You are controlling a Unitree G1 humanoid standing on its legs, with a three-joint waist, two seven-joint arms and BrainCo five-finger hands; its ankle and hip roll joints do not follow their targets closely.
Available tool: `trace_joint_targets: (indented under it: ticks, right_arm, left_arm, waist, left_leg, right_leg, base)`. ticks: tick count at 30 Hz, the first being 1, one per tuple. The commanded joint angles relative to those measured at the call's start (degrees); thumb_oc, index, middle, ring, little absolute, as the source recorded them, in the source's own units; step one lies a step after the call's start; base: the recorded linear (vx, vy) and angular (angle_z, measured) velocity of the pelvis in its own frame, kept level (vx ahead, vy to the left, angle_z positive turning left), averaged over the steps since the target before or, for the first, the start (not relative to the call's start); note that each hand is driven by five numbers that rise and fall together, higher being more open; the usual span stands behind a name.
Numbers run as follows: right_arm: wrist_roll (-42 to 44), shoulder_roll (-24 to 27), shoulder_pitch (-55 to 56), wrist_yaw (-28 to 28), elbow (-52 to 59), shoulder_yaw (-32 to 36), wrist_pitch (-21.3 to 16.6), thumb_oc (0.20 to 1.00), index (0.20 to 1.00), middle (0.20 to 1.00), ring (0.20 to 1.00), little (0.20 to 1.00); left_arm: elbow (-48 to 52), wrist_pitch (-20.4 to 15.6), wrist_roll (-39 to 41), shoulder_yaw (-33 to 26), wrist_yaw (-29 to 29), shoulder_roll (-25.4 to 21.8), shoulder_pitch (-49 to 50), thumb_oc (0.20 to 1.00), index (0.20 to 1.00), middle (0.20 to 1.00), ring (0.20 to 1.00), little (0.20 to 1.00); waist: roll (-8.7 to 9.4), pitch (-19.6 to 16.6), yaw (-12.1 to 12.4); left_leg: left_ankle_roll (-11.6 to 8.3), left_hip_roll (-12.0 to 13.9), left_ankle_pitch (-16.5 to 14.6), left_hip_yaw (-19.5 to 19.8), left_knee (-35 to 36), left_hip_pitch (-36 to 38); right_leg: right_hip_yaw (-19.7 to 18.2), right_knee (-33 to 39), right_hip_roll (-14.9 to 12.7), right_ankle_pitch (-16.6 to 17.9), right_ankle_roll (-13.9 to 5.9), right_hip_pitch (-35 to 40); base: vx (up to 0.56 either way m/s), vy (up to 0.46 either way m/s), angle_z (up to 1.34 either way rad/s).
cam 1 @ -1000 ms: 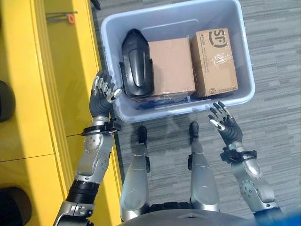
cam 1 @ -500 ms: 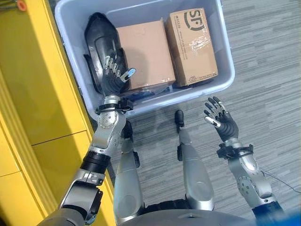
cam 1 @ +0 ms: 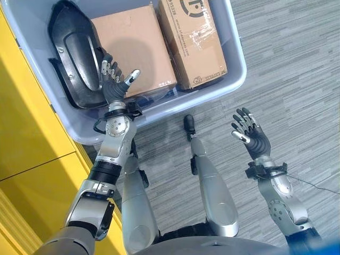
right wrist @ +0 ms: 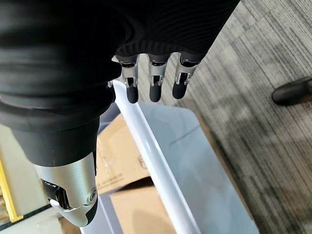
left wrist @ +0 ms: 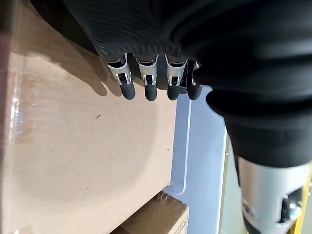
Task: Move parts from the plastic box to the shelf.
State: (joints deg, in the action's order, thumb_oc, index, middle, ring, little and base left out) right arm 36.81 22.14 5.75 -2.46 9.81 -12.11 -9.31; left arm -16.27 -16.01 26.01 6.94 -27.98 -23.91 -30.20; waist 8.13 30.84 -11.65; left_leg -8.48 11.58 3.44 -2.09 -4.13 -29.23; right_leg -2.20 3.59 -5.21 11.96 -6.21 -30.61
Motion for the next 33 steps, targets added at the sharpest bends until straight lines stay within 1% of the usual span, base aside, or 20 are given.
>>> trace_joint_targets:
  ticks: [1, 3, 6, 9, 10, 15, 19, 25, 31, 33]
  right_arm:
    - [-0.5, 0.3, 2.5, 0.2, 3.1, 1.3, -3.7, 1.000, 1.000, 1.000, 1.000, 1.000]
    - [-0.4, 0.2, 2.5, 0.2, 3.1, 1.2, -3.7, 1.000, 1.000, 1.000, 1.000, 1.000]
    - [0.0, 0.3, 3.1, 0.4, 3.3, 1.2, -3.9, 1.000, 1.000, 1.000, 1.000, 1.000]
    - [-0.1, 0.4, 3.3, 0.5, 3.1, 1.7, -3.8, 1.000, 1.000, 1.000, 1.000, 1.000]
    - [-0.2, 0.5, 3.1, 0.4, 2.8, 1.9, -3.8, 1.000, 1.000, 1.000, 1.000, 1.000]
    - [-0.2, 0.5, 2.7, 0.6, 2.9, 2.6, -3.6, 1.000, 1.000, 1.000, 1.000, 1.000]
    - [-0.3, 0.5, 2.5, 0.7, 3.0, 2.4, -3.5, 1.000, 1.000, 1.000, 1.000, 1.000]
    - [-0.6, 0.5, 2.6, 0.9, 2.9, 2.2, -3.3, 1.000, 1.000, 1.000, 1.000, 1.000]
    - [-1.3, 1.2, 2.9, 1.1, 2.4, 2.0, -3.5, 1.000, 1.000, 1.000, 1.000, 1.000]
    - [-1.4, 1.3, 2.9, 1.2, 2.4, 2.0, -3.5, 1.000, 1.000, 1.000, 1.000, 1.000]
  left_arm:
    - [-2.4, -3.8, -2.0, -4.4, -3.8, -5.9, -2.2, 1.000, 1.000, 1.000, 1.000, 1.000]
    - [-2.3, -4.1, -2.1, -4.9, -4.2, -6.4, -2.6, 1.000, 1.000, 1.000, 1.000, 1.000]
    - [1.1, -5.6, -1.3, -7.4, -5.2, -6.8, -0.7, 1.000, 1.000, 1.000, 1.000, 1.000]
    - [5.0, -6.3, -1.5, -9.0, -5.2, -6.6, 1.4, 1.000, 1.000, 1.000, 1.000, 1.000]
    - [7.6, -6.6, -1.8, -9.6, -5.0, -6.2, 2.6, 1.000, 1.000, 1.000, 1.000, 1.000]
    - [13.2, -6.5, -3.4, -10.4, -4.2, -5.5, 5.1, 1.000, 1.000, 1.000, 1.000, 1.000]
    - [14.8, -6.7, -3.5, -10.8, -4.2, -5.5, 5.3, 1.000, 1.000, 1.000, 1.000, 1.000]
    - [12.0, -6.1, -4.4, -10.8, -5.2, -7.5, 4.3, 1.000, 1.000, 1.000, 1.000, 1.000]
    - [2.7, -4.9, -3.4, -8.7, -5.1, -12.0, -0.4, 1.000, 1.000, 1.000, 1.000, 1.000]
    - [1.8, -4.9, -3.2, -8.4, -5.0, -12.7, -1.1, 1.000, 1.000, 1.000, 1.000, 1.000]
  waist:
    - [3.96, -1.0, 1.0]
    - [4.10, -1.0, 1.0]
    - [4.63, -1.0, 1.5]
    - [4.59, -1.0, 2.0]
    - [4.54, -1.0, 2.4]
    - [4.30, -1.0, 3.5]
    - [4.41, -1.0, 4.0]
    - [4.70, -1.0, 4.1]
    - [5.63, -1.0, 3.3]
    - [5.73, -1.0, 3.2]
  left_leg:
    - [1.07, 1.3, -0.6, -0.6, -3.3, -1.7]
    - [1.02, 1.4, -0.6, -0.5, -3.4, -1.8]
    - [1.01, 1.6, -1.1, 0.2, -4.0, -2.3]
    - [1.01, 1.5, -1.3, 0.8, -4.4, -2.6]
    - [1.04, 1.3, -1.4, 1.0, -4.4, -2.6]
    - [1.07, 1.1, -1.5, 1.7, -3.9, -2.4]
    - [1.10, 0.9, -1.5, 2.0, -3.8, -2.4]
    - [1.12, 0.8, -1.5, 2.3, -3.9, -2.5]
    - [1.24, 1.1, -1.7, 2.3, -4.5, -3.1]
    - [1.23, 1.2, -1.7, 2.4, -4.6, -3.3]
  right_leg:
    - [2.8, -6.7, -4.9, -10.0, -3.37, 2.5]
    - [3.0, -6.7, -4.9, -10.0, -3.40, 2.5]
    - [3.6, -6.8, -4.7, -10.3, -3.31, 2.9]
    - [4.1, -7.0, -4.8, -10.7, -3.25, 3.3]
    - [4.4, -7.2, -4.8, -10.9, -3.24, 3.5]
    - [5.2, -6.9, -5.0, -11.1, -3.30, 4.5]
    - [5.5, -6.7, -5.2, -11.2, -3.33, 5.1]
    - [5.8, -6.4, -5.2, -11.2, -3.28, 5.5]
    - [5.8, -6.5, -5.0, -11.0, -3.43, 5.4]
    - [5.9, -6.5, -5.0, -11.0, -3.47, 5.3]
  base:
    - [0.00, 0.000, 0.00]
    - [0.00, 0.000, 0.00]
    - [0.02, -0.020, 0.01]
    - [0.03, -0.014, 0.13]
    - [0.02, 0.006, 0.06]
    - [0.02, 0.010, 0.11]
    - [0.01, 0.012, 0.10]
    - [0.01, 0.005, 0.03]
    - [0.00, 0.000, 0.00]
    - [0.00, 0.000, 0.00]
